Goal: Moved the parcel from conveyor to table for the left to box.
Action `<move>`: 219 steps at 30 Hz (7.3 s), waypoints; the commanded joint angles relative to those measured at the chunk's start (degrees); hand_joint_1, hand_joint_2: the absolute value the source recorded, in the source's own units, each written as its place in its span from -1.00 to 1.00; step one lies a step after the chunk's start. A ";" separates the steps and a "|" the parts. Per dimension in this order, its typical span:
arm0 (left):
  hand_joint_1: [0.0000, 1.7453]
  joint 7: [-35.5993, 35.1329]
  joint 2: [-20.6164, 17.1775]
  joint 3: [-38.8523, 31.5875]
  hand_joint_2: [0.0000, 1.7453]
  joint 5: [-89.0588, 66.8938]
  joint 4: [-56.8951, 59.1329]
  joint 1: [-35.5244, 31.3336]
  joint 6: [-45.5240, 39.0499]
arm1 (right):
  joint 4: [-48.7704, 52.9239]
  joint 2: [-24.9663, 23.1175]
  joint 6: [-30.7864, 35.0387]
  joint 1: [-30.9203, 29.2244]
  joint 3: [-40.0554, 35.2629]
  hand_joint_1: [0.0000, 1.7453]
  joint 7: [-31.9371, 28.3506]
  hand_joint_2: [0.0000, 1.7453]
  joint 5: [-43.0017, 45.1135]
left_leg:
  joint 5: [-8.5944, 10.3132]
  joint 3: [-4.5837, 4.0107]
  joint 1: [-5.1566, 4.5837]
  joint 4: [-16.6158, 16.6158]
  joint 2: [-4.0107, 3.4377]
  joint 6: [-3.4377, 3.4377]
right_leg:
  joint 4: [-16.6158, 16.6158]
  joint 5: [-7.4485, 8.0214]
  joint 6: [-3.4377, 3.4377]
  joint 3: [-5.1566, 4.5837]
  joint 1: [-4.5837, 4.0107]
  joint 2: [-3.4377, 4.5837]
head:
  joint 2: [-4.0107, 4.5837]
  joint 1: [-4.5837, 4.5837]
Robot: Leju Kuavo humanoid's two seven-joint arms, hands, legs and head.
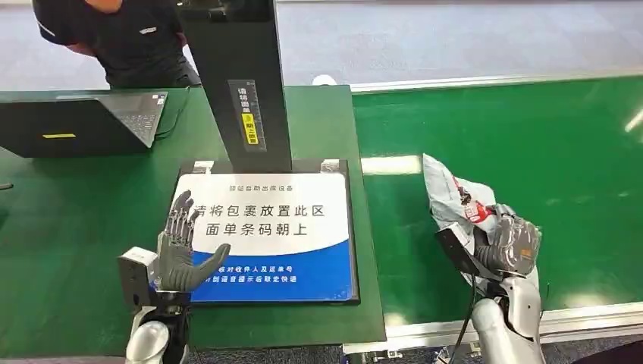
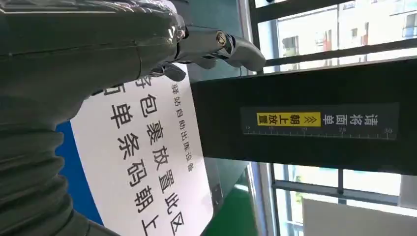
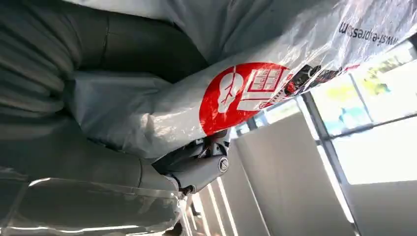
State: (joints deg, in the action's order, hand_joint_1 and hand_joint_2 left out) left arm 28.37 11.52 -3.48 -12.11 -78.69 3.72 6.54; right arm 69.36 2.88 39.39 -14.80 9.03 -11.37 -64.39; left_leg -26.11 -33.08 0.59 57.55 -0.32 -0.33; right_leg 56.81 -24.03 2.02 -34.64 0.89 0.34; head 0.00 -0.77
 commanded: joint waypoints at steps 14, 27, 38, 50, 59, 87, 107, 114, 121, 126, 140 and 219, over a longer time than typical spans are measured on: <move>-1.00 5.82 1.75 -3.15 1.00 3.31 0.88 -3.62 -8.72 | 8.65 -4.29 0.61 -2.40 -19.45 1.00 -11.10 1.00 -6.81 | -0.05 0.02 -0.07 0.00 -0.37 0.07 | 0.19 0.04 -0.23 -0.20 0.04 0.33 | 0.00 0.00; -1.00 7.02 0.22 -0.91 1.00 7.63 4.24 -5.12 -9.39 | -4.63 -1.05 0.06 -10.72 -44.66 1.00 -8.17 1.00 -9.30 | 0.08 0.13 -0.04 -0.12 -0.24 0.16 | 0.13 0.06 -0.27 -0.10 0.02 0.20 | 0.00 0.02; -1.00 7.31 -0.44 0.38 1.00 9.01 5.61 -5.83 -10.38 | -12.71 -1.89 -3.77 -14.03 -57.48 1.00 -11.42 1.00 -8.71 | 0.09 -0.05 -0.02 -0.07 -0.18 0.16 | 0.12 0.06 -0.23 -0.20 0.01 0.14 | 0.00 0.00; -1.00 6.16 -0.35 1.65 1.00 8.83 6.38 -7.13 -9.31 | -27.91 -3.63 0.61 -20.72 -56.35 1.00 -14.58 1.00 -12.73 | 0.16 -0.02 -0.03 -0.06 -0.02 0.16 | 0.15 0.08 -0.24 -0.15 0.02 -0.02 | 0.00 0.00; -1.00 6.19 -0.46 2.01 1.00 8.88 6.72 -7.40 -9.25 | -24.81 -4.03 0.61 -19.45 -53.64 1.00 -17.41 1.00 -13.94 | 0.14 0.03 -0.03 -0.04 -0.05 0.18 | 0.15 0.07 -0.26 -0.14 0.01 0.00 | 0.00 0.00; -1.00 6.08 -0.60 1.82 1.00 9.32 7.89 -8.13 -8.97 | -5.50 -8.27 0.61 -15.07 -38.72 -1.00 -26.76 -1.00 -19.31 | 0.13 -0.09 -0.04 -0.02 -0.08 0.18 | 0.20 0.06 -0.30 -0.26 0.01 0.03 | 0.00 0.00; -1.00 7.39 -1.66 3.59 1.00 8.21 10.26 -7.87 -8.27 | -32.79 -11.77 -0.86 -21.98 -41.22 -1.00 -28.63 -1.00 -3.84 | 0.14 0.10 -0.02 -0.16 -0.17 0.18 | 0.04 0.10 -0.29 -0.07 0.00 0.12 | 0.00 0.00; -1.00 6.62 -1.25 1.50 1.00 6.89 9.16 -7.49 -7.28 | -37.28 -9.30 -6.02 -24.54 -52.81 -1.00 -28.63 -1.00 20.02 | 0.17 0.11 -0.04 -0.15 -0.26 0.21 | 0.11 0.16 -0.36 -0.15 0.01 0.21 | 0.00 -0.02; -1.00 6.33 -3.65 4.75 1.00 -1.34 4.12 -3.83 1.35 | -26.55 -5.53 -22.62 -21.60 -49.46 -1.00 -26.58 -1.00 34.33 | 0.12 -0.10 -0.03 -0.01 -0.14 0.19 | 0.22 0.06 -0.30 -0.27 0.01 0.09 | 0.00 0.00; -1.00 8.42 -7.86 12.13 1.00 -8.56 -2.23 -0.05 11.44 | -19.01 -3.24 -24.09 -16.33 -44.80 -1.00 -28.63 -1.00 38.60 | 0.13 -0.03 -0.03 -0.08 0.04 0.18 | 0.13 0.02 -0.32 -0.16 0.00 -0.10 | 0.00 -0.02; -1.00 -1.25 -17.49 23.87 1.00 -29.13 -12.85 3.14 17.83 | -14.01 -2.48 -23.18 -12.61 -42.42 -1.00 -28.29 -1.00 34.94 | 0.12 -0.17 0.00 0.00 -0.10 0.22 | 0.20 0.05 -0.29 -0.35 -0.03 0.05 | 0.00 0.00; 1.00 -12.71 -12.59 -41.85 1.00 -60.99 19.82 -20.69 -46.54 | 1.75 -3.55 -27.05 6.20 -35.50 -1.00 -23.41 -1.00 33.12 | 0.11 -0.15 0.11 -0.03 -0.37 0.29 | 0.22 0.10 -0.45 -0.42 -0.15 0.36 | 0.00 0.00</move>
State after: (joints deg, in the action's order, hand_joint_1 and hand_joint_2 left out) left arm 0.90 -2.71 -18.57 -70.68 -62.50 -10.03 -37.32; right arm 73.90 0.20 13.16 -9.32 -26.18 -34.60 -32.91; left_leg -25.97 -33.34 0.67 57.55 -0.65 -0.08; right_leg 57.05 -23.95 1.66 -35.12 0.79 0.66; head 0.00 -0.76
